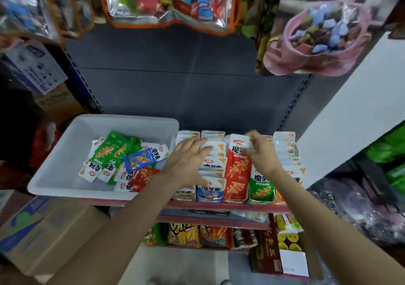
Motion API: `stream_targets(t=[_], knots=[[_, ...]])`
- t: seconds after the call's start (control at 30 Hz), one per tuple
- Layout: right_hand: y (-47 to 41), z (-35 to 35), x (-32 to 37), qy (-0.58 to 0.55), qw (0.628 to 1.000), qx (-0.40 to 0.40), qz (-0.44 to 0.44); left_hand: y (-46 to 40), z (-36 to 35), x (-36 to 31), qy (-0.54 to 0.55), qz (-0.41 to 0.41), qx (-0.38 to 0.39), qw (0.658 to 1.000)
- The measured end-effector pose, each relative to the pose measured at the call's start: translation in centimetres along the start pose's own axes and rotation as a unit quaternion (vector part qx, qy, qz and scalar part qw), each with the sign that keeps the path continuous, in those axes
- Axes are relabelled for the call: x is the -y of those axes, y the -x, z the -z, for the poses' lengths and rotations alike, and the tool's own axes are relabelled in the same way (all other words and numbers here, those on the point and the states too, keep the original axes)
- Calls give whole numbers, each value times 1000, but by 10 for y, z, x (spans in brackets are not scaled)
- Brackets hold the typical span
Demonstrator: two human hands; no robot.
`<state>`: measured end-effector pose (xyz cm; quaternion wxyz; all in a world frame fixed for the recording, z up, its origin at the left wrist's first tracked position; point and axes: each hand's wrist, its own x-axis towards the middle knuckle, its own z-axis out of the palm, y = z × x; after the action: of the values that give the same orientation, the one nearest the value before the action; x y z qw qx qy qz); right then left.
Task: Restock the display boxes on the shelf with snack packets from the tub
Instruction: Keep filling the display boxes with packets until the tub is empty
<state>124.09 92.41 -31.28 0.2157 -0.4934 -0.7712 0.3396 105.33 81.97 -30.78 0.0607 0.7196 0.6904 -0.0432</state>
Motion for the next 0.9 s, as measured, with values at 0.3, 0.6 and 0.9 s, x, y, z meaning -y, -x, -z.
stream_targets(t=[0.3, 0.6, 0.9], knots=[[1, -17, -9, 267, 956, 109, 56, 0, -3, -3, 6, 9, -18, 1000], [4, -23, 20, 240, 967, 63, 61, 15, -7, 11, 132, -40, -41, 990], [3, -100, 130, 93, 964, 115, 219, 64, -51, 105, 353, 170, -202, 898]])
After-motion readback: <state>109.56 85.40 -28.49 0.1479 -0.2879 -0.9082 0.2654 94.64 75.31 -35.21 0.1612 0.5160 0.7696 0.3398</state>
